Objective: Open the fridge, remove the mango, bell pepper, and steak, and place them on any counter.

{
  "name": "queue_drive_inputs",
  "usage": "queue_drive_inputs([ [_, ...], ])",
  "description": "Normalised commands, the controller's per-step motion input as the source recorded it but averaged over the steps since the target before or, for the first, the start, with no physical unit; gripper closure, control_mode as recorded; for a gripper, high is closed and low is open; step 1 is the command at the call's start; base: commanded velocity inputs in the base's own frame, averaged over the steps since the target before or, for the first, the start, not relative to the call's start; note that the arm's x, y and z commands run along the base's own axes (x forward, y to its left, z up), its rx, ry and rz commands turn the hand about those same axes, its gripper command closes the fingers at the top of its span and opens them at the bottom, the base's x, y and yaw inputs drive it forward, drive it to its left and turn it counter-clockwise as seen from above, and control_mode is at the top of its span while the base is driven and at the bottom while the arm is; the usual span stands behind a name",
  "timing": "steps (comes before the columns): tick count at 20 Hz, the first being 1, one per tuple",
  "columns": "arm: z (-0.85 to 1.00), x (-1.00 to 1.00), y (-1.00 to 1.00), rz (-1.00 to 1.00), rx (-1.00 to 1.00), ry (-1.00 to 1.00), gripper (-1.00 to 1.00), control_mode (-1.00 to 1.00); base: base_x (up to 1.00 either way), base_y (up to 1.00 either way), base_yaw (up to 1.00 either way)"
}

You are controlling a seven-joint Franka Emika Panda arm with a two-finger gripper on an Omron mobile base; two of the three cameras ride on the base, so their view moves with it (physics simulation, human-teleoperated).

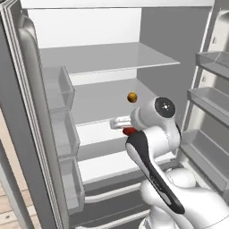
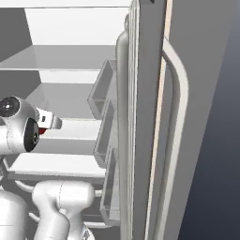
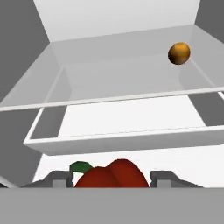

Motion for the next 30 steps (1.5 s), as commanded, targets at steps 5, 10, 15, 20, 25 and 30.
queue_drive_inputs([
  [5, 0.00, 0.00, 0.00, 0.00, 0.00, 0.00, 1.00, 1.00, -1.00, -0.09, 0.00],
  [10, 0.00, 0.00, 0.00, 0.00, 0.00, 0.00, 1.00, 1.00, -1.00, 0.07, 0.12],
  [15, 0.00, 0.00, 0.00, 0.00, 0.00, 0.00, 1.00, 1.00, -1.00, 0.38, 0.50],
  [20, 0.00, 0.00, 0.00, 0.00, 0.00, 0.00, 1.00, 1.00, -0.75, 0.61, 0.65],
  [25, 0.00, 0.00, 0.00, 0.00, 0.00, 0.00, 1.00, 1.00, -0.63, 0.63, 0.68],
  [30, 0.00, 0.00, 0.00, 0.00, 0.00, 0.00, 1.00, 1.00, -0.56, 0.61, 0.66],
])
